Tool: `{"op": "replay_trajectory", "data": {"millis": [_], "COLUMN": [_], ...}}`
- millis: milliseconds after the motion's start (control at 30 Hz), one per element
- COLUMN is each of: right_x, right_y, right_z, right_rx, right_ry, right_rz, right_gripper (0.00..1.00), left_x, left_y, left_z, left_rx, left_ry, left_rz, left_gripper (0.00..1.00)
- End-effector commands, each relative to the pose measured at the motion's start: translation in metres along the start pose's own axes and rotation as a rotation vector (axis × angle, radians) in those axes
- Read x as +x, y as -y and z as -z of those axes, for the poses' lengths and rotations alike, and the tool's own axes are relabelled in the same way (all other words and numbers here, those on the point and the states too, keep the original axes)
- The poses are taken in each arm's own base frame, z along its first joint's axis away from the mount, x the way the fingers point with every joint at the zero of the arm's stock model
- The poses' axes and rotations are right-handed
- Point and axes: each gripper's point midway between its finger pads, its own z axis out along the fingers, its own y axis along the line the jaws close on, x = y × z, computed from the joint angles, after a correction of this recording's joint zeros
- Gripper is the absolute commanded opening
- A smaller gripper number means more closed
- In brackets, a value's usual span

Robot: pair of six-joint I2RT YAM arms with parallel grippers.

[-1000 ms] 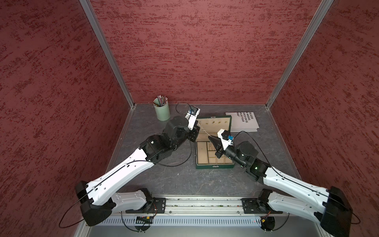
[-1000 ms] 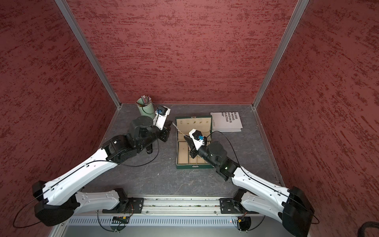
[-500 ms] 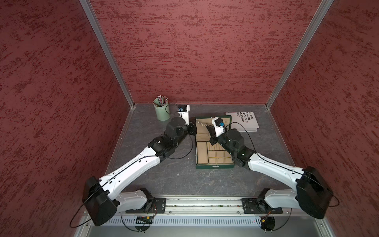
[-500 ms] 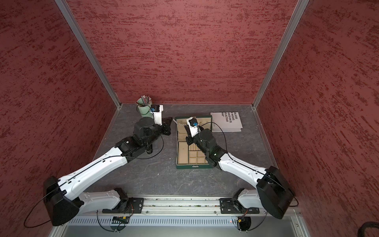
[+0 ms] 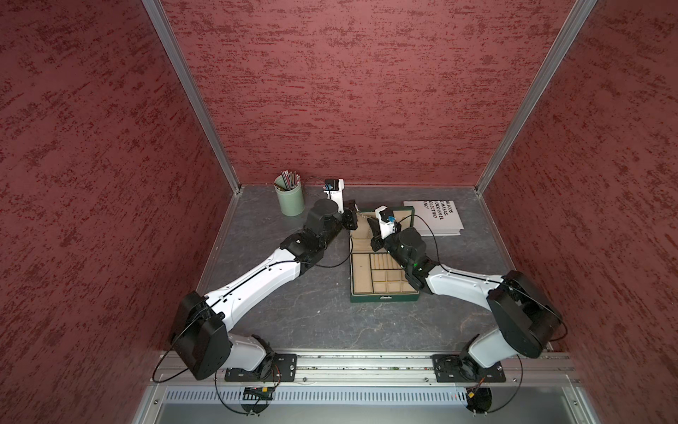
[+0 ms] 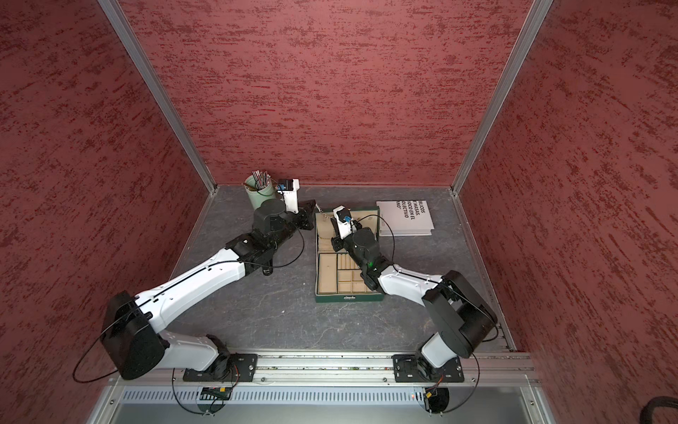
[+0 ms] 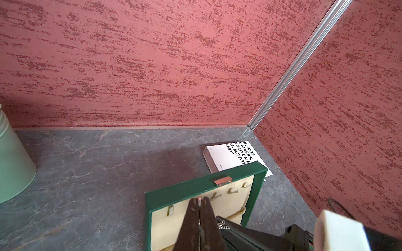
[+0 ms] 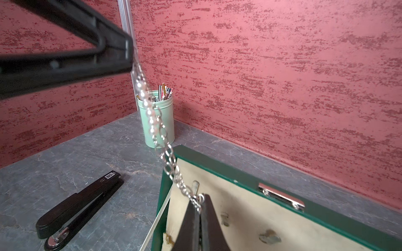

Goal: Put jewelry chain into jewelry box
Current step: Hang the necklace on the jewelry box clasp.

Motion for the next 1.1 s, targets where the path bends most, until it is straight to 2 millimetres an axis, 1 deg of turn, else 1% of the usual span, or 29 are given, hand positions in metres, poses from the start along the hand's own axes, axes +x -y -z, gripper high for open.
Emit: {"op": "replay_trajectory", "data": {"millis": [0, 200, 433, 700, 1067], "right_x": [-0.030, -0.023, -0.011, 0.002, 0.024], "right_y": [0.013, 0.028, 0.037, 0.038, 0.038], "right_z": [-0.007, -0.012, -0.015, -0.013, -0.012], "right_rx": [0.044, 0.064, 0.068, 0.059, 0.059], "right_ry": [0.114, 0.121, 0.111, 0.096, 0.070], "right_rz": [0.010, 0.002, 0.006, 0.012, 0.005], "right_gripper": [0.00, 0.00, 0.00, 0.00, 0.00], "left_x": [-0.022, -0.019, -0.016, -0.008, 0.008], "left_y": [0.010, 0.013, 0.018, 0.020, 0.021], "left_z": [-0.005, -0.022, -0.037, -0.042, -0.049], "left_rx": [0.045, 0.058, 0.071, 0.082, 0.094], "left_ry": [0.050, 0.032, 0.011, -0.014, -0.058], "left_rz": [0.016, 0.014, 0.011, 0.011, 0.017], "left_gripper": [0.00, 0.00, 0.00, 0.00, 0.00]}}
